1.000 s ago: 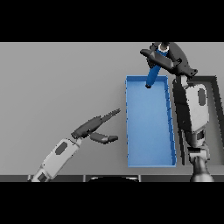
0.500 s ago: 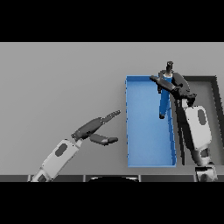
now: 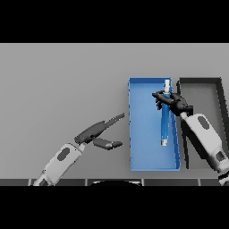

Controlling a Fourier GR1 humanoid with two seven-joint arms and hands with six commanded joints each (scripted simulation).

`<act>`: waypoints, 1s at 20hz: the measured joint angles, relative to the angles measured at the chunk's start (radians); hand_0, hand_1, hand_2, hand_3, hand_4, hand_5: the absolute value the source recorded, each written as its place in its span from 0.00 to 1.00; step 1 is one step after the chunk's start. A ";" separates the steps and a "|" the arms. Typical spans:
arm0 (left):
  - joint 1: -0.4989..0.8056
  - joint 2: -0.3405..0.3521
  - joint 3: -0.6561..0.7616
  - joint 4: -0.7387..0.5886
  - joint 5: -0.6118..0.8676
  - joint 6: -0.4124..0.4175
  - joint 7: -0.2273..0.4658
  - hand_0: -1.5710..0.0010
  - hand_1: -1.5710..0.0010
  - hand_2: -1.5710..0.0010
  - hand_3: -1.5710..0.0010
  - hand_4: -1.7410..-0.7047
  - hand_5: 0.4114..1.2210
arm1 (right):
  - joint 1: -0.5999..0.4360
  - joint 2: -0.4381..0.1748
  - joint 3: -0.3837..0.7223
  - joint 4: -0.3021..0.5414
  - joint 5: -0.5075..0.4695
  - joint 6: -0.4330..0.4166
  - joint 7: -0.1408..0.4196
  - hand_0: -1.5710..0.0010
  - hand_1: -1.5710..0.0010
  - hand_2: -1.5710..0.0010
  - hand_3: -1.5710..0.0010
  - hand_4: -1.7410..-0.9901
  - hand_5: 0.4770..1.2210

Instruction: Pick up the blue pipe and place it into the blue bin.

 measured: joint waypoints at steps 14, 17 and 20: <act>0.007 0.002 0.000 -0.005 -0.004 0.010 0.022 1.00 1.00 1.00 1.00 0.88 0.07 | -0.080 -0.087 0.194 -0.055 0.099 0.082 -0.006 0.98 0.98 0.98 0.99 0.74 0.42; 0.008 0.010 -0.003 -0.017 -0.005 0.007 0.019 1.00 1.00 1.00 1.00 0.88 0.07 | -0.082 -0.080 0.191 -0.051 0.100 0.082 -0.025 0.99 0.99 0.99 0.99 0.74 0.40; 0.013 0.021 -0.002 -0.021 -0.008 0.003 0.007 1.00 1.00 1.00 1.00 0.88 0.08 | -0.083 -0.086 0.192 -0.047 0.102 0.091 -0.022 0.99 0.99 0.99 0.99 0.74 0.39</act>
